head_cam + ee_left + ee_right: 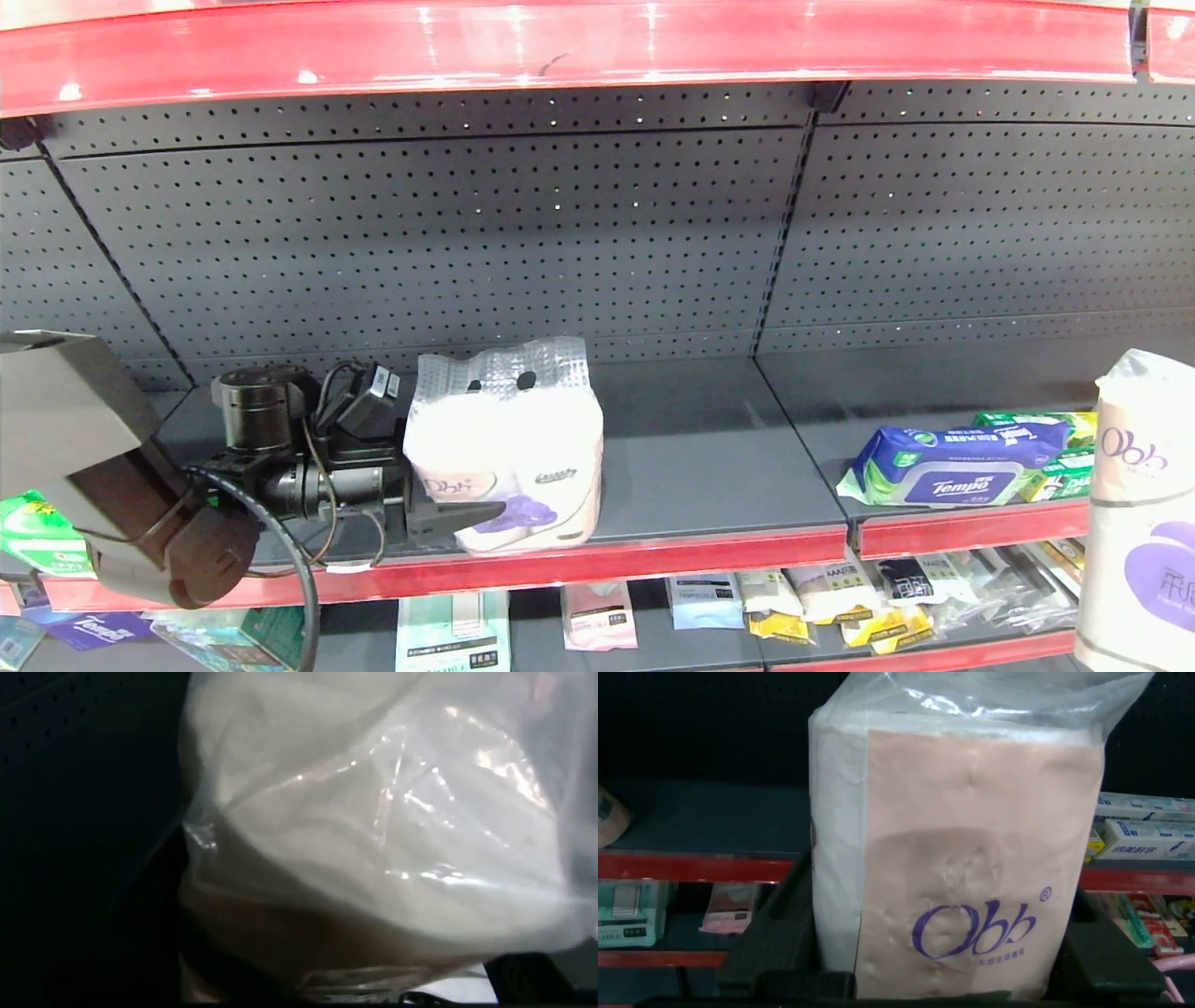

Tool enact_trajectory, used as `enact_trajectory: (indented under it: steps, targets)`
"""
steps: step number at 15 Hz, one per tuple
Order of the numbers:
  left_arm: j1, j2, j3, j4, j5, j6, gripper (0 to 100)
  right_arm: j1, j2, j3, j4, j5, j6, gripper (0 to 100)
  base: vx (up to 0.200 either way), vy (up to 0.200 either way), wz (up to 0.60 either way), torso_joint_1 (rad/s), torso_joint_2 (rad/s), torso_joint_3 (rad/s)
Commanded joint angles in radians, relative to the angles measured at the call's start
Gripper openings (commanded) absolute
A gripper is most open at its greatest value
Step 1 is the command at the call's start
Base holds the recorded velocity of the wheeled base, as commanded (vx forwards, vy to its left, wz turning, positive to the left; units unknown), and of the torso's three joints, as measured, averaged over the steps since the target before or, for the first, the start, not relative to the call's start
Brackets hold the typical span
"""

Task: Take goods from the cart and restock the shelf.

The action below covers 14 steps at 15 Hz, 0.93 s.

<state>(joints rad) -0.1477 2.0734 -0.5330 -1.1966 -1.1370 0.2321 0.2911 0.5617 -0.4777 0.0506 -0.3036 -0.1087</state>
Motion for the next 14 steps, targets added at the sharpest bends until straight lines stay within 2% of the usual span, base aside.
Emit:
enact_trajectory:
  steps: [1, 2, 3, 5, 6, 9, 14]
  targets:
    - [0.000, -0.018, -0.007, -0.018, 0.002, -0.004, 100, 0.000, 0.000, 0.002, 0.000, 0.000, 0.000, 0, 0.000, 0.000, 0.00, 0.000, 0.00, 0.000]
    - [0.002, -0.018, -0.009, -0.029, 0.002, -0.013, 100, 0.000, 0.001, 0.002, 0.000, 0.000, 0.000, 0, 0.000, 0.000, 0.00, 0.000, 0.00, 0.000]
    - [0.016, -0.024, -0.013, -0.078, 0.008, -0.062, 100, 0.000, 0.001, 0.002, 0.000, 0.000, 0.000, 0, 0.000, 0.000, 0.00, 0.000, 0.00, 0.000]
    - [0.020, -0.021, -0.010, -0.146, 0.037, -0.109, 100, 0.000, 0.001, 0.004, 0.002, 0.000, 0.000, 0, 0.000, 0.000, 0.00, 0.000, 0.00, 0.000]
    - [0.026, -0.015, -0.005, -0.182, 0.049, -0.128, 100, 0.000, 0.003, 0.005, 0.002, 0.000, 0.000, 0, 0.000, 0.000, 0.00, 0.000, 0.00, 0.000]
    - [0.034, -0.016, -0.012, -0.202, 0.051, -0.145, 100, 0.000, 0.014, 0.004, -0.005, 0.001, 0.000, 0, 0.000, 0.000, 0.00, 0.000, 0.00, 0.000]
    - [0.040, -0.018, -0.001, -0.336, 0.065, -0.247, 100, 0.000, 0.014, 0.005, -0.003, 0.001, 0.000, 0, 0.000, 0.000, 0.00, 0.000, 0.00, 0.000]
